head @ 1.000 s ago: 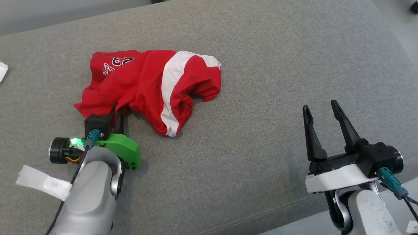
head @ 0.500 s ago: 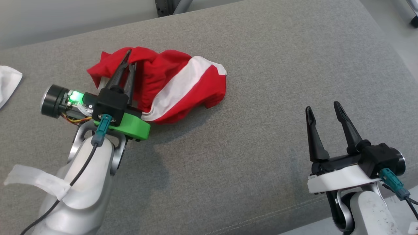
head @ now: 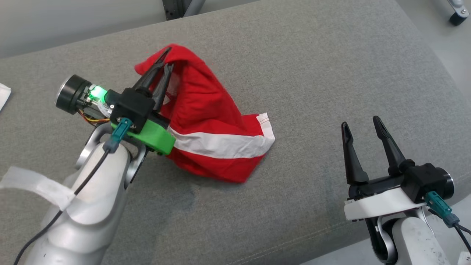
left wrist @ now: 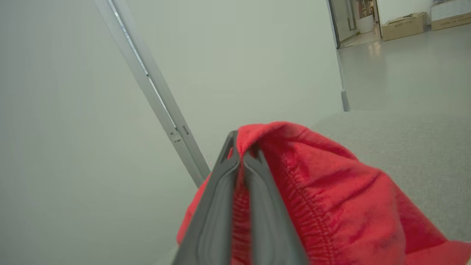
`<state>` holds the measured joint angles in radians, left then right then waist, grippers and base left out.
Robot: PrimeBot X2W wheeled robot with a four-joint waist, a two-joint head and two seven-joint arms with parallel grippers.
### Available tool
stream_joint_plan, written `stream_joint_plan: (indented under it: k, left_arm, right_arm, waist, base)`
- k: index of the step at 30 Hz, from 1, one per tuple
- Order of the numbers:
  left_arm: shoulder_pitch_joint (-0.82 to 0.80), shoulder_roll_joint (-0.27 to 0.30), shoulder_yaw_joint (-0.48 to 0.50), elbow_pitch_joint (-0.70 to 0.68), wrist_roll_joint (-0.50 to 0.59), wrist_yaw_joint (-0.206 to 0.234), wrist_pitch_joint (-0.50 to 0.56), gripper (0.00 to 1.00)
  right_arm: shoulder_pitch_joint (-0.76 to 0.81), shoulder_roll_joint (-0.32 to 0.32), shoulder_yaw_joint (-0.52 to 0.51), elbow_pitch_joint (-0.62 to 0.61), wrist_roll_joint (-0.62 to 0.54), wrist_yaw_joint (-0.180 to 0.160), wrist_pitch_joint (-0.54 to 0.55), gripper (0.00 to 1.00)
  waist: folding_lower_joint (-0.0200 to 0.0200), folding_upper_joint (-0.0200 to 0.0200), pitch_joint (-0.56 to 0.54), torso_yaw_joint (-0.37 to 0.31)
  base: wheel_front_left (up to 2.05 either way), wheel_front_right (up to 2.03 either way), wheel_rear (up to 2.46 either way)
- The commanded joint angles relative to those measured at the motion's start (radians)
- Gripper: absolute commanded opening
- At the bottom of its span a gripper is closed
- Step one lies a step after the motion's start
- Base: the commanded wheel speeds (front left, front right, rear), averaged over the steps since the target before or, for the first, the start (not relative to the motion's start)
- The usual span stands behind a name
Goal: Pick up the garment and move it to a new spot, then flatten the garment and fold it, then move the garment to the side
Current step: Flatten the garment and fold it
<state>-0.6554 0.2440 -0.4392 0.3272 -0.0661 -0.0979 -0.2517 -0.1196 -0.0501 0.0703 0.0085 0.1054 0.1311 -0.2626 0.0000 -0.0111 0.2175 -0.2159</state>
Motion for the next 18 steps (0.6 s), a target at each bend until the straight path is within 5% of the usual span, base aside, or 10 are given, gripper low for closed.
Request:
stream_joint_plan:
  k: [1,5,18]
  left_arm:
    - [-0.04,0.001,-0.005,0.072,-0.019,-0.009,0.007,0.0]
    - [-0.093,-0.015,-0.003,0.251,-0.041,-0.014,0.012,0.0]
    - [-0.21,-0.039,0.063,0.604,-0.079,0.097,-0.007,0.0]
  right_arm:
    - [-0.012,-0.001,0.004,-0.003,0.003,-0.001,-0.003,1.0]
    - [-0.024,-0.001,0.013,-0.006,0.007,-0.001,-0.003,1.0]
    - [-0.051,0.0,0.024,-0.001,0.021,-0.001,-0.003,1.0]
  waist:
    - [0.0,0.0111,0.026,-0.02]
    - [0.0,0.0111,0.063,-0.044]
    - [0.0,0.0111,0.12,-0.097]
  base:
    - [0.0,0.0,0.0]
    - [0.0,0.0,0.0]
    - [0.0,0.0,0.0]
